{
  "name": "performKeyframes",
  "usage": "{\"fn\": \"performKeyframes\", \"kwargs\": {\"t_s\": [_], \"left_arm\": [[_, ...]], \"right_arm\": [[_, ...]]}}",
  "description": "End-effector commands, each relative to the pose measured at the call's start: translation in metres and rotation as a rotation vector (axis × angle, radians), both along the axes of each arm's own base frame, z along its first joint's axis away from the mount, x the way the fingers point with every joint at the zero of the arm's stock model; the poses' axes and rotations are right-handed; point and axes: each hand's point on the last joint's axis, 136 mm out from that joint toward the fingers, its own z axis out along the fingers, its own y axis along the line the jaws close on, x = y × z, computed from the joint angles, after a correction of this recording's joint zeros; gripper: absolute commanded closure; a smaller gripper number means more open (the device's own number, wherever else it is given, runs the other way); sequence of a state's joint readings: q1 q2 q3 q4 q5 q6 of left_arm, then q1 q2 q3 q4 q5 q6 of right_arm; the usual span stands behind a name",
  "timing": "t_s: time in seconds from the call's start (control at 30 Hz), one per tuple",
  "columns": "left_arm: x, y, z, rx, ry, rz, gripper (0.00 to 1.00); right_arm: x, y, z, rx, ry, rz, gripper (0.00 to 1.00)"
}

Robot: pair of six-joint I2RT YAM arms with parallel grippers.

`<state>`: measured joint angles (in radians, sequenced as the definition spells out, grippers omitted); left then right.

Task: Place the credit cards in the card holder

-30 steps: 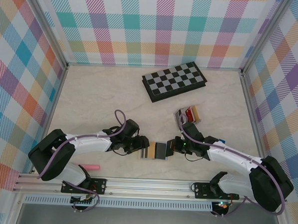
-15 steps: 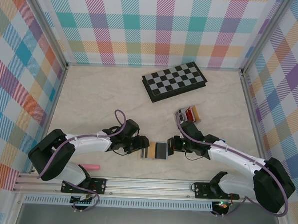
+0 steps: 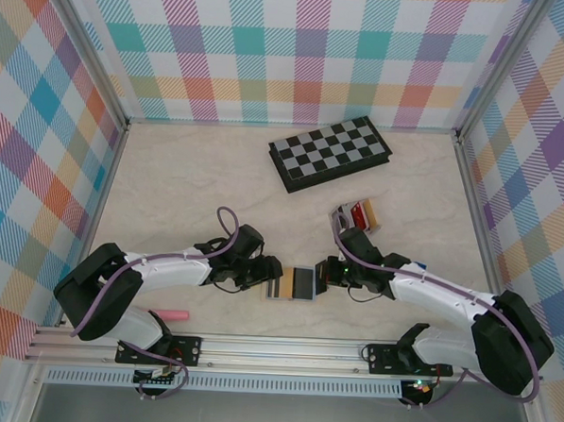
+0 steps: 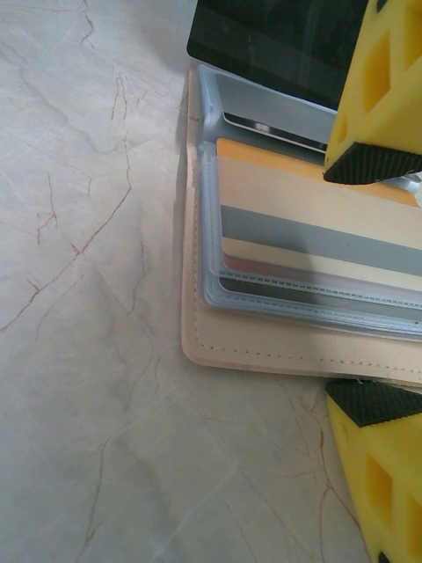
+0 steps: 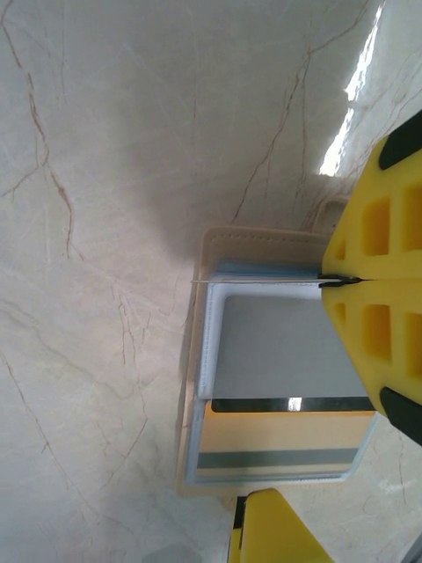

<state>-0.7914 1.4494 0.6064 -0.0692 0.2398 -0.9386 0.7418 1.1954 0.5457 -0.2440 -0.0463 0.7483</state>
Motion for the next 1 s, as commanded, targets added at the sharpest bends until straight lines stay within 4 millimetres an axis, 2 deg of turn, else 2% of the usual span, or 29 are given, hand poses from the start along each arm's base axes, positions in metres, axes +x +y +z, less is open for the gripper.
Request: {"fn": "performKeyframes", "kwargs": {"t_s": [0.0,0.3,0.67,0.9,0.97], "left_arm": [[-0.004,-0.015,-0.002,-0.039,-0.003,-0.034,0.37],[-0.003,-0.018,-0.001,-0.044,-0.003,-0.038,0.37],[0.000,-0.017,0.005,-0.049,-0.028,-0.024,0.38],[0.002,-0.008,0.008,-0.037,-0.055,0.009,0.38],[0.002,-0.006,0.009,-0.031,-0.059,0.013,0.39]], "right_arm": [[0.000,0.011,0.006,0.074,0.003,-0.006,0.97],[0.005,0.028,0.039,0.197,-0.021,-0.010,0.96],[0.012,0.050,0.060,0.317,-0.016,0.000,0.95],[0.015,0.057,0.054,0.334,0.007,-0.004,0.95],[0.016,0.046,0.051,0.259,-0.009,-0.020,0.95]]}}
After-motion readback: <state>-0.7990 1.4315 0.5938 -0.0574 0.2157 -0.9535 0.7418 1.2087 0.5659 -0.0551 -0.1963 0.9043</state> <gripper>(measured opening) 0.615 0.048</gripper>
